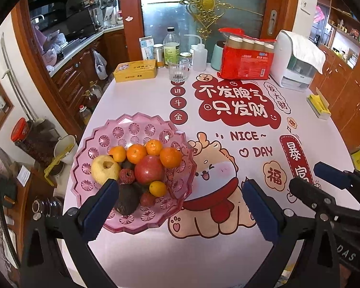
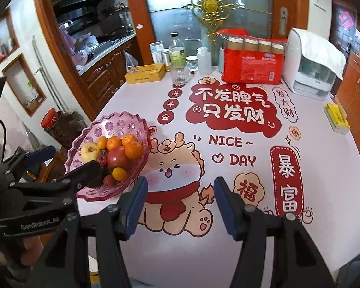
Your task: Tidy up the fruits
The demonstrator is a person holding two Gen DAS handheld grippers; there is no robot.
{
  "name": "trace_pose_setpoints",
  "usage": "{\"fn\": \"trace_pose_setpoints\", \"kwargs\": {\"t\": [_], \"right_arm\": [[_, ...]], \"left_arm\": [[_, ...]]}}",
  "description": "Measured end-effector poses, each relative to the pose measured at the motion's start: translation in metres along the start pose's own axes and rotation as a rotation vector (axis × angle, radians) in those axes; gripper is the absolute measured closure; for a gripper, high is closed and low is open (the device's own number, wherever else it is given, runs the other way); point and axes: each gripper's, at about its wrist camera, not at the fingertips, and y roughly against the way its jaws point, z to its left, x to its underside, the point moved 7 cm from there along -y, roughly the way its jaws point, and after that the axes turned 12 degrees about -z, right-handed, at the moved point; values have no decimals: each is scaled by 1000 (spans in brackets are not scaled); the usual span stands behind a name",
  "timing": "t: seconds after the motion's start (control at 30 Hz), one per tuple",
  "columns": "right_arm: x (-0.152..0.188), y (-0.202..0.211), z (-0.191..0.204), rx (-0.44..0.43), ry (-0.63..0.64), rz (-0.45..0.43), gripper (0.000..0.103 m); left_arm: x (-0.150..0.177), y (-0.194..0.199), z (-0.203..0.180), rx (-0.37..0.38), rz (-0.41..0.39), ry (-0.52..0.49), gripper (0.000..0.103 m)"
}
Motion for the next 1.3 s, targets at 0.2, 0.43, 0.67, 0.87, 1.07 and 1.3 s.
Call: {"fn": "trace_pose_setpoints", "kwargs": {"t": [0.2,0.43,0.67,0.87,1.07,1.3], "right_arm": [[0,3,-4,-16,7,-8,45],[0,4,-5,-29,3,-9,45],[2,4,-4,-34,-1,-6,45],[3,4,-4,-35,-4,-5,45],[3,3,-5,-34,-4,-5,45],[3,3,-7,-37,-3,-4,45]], "left_arm": [[2,2,-2,-10,1,4,1],[4,3,-3,-21,7,9,1],[4,3,-5,-26,11,10,1],[6,3,-6,-26,15,9,1],[7,2,-6,-26,17,8,1],[7,2,-7,-28,17,8,1]]}}
